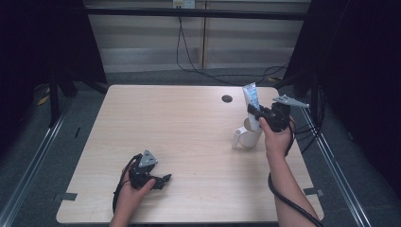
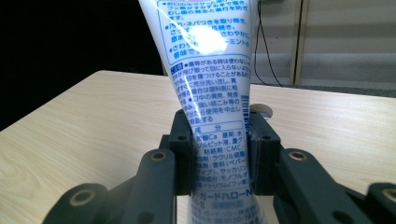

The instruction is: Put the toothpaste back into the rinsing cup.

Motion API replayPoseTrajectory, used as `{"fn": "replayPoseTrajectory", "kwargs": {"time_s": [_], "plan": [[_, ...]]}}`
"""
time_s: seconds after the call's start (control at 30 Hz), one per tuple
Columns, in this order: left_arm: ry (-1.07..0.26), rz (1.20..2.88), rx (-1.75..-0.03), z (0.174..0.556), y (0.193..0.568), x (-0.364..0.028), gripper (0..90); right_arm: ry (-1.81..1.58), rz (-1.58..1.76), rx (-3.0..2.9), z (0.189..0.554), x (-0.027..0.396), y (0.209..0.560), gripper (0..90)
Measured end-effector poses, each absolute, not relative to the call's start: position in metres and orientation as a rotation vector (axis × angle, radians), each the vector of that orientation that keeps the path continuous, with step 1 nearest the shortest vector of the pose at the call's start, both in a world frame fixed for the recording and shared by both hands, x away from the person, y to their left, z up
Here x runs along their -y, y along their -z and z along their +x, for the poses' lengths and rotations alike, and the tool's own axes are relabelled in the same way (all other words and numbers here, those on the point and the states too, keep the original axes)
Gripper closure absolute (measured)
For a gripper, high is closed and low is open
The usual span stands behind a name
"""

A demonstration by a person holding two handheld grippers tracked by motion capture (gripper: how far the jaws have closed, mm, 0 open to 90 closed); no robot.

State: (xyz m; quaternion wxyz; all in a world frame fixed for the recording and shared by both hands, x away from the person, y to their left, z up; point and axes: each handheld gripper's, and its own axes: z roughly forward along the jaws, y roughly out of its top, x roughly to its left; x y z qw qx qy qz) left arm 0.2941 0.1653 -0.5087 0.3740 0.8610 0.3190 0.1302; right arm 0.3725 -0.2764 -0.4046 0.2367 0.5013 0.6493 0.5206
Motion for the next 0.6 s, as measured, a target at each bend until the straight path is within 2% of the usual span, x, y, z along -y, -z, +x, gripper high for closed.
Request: {"fn": "replayPoseTrajectory", "kwargs": {"time_s": [0.6], "plan": [[-0.334,2.204,-0.822,0.293,0.509,-0.165,15.7,-1.436,1.403,-1.764,0.377,0.284,0.424,67.5]]}}
